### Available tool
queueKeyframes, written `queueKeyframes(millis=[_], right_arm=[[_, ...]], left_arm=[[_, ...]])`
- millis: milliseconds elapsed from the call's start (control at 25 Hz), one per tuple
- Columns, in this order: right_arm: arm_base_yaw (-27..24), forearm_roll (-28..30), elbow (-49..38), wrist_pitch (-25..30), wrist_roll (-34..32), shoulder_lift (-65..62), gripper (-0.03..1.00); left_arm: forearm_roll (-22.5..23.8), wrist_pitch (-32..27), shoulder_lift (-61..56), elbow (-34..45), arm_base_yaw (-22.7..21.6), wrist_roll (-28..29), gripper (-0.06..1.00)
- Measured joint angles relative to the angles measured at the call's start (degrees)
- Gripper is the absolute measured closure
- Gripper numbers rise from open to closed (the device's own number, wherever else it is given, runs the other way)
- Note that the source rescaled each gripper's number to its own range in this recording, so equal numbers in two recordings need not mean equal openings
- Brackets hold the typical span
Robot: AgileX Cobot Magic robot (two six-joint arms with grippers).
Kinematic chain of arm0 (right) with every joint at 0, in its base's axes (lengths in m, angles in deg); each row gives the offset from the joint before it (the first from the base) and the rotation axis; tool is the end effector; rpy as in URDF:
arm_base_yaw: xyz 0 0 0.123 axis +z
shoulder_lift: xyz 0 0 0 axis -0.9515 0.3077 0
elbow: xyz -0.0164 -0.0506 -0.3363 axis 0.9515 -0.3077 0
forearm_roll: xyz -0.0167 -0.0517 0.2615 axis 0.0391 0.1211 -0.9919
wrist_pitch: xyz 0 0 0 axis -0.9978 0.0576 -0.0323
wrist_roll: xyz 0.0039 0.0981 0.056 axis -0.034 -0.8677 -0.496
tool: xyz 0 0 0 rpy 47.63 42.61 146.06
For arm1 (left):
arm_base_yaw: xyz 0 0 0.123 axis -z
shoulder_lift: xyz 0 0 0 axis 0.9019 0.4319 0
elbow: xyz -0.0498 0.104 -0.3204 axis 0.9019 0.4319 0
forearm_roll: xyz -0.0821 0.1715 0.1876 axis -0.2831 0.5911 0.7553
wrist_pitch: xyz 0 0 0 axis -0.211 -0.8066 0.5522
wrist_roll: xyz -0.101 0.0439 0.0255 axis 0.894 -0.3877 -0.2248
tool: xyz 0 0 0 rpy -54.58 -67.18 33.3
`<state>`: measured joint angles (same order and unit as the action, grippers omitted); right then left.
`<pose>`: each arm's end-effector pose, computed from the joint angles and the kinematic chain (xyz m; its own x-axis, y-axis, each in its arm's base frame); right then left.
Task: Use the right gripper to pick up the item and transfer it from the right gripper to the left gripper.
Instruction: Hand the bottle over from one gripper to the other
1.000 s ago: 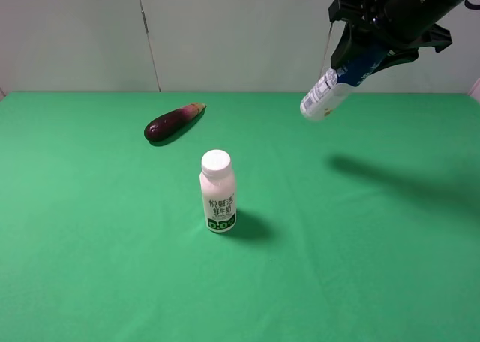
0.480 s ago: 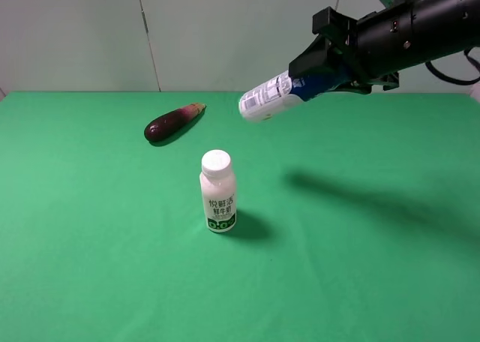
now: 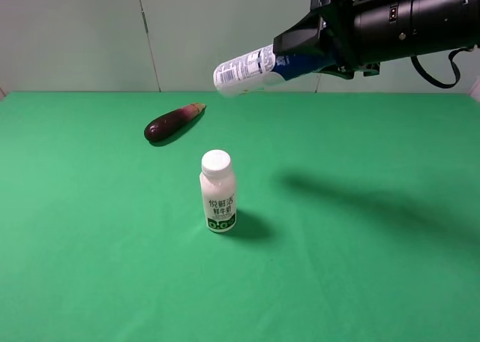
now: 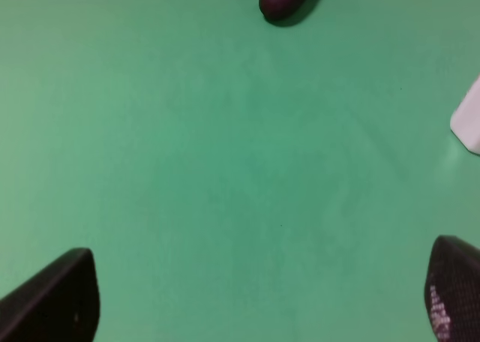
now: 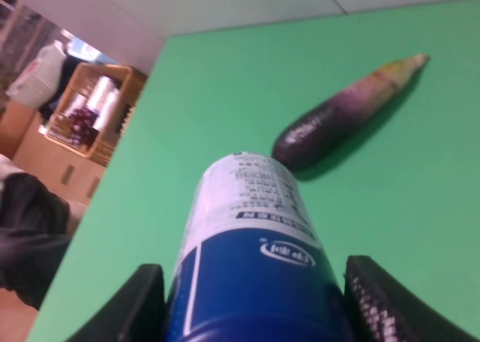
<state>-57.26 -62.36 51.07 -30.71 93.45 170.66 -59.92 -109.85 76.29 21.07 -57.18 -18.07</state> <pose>0.3025 0.1481 0.3332 -0.7243 0.1171 -0.6794 -0.4521 0.6634 0.5963 -0.0279 -0.0008 0.2723 -0.4458 0.0784 -0.8917 0.1691 0.9856 0.0020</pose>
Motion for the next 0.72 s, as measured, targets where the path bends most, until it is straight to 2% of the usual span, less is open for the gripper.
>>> queueKeyframes(millis=[200, 720], right_arm=[[0.00, -5.26, 0.00, 0.52, 2.88, 0.00, 0.97], [0.00, -6.11, 0.00, 4.03, 3.08, 0.00, 0.97]], left_arm=[[0.00, 0.00, 0.00, 0.00, 0.00, 0.00, 0.23], [0.00, 0.00, 0.00, 0.00, 0.00, 0.00, 0.23]])
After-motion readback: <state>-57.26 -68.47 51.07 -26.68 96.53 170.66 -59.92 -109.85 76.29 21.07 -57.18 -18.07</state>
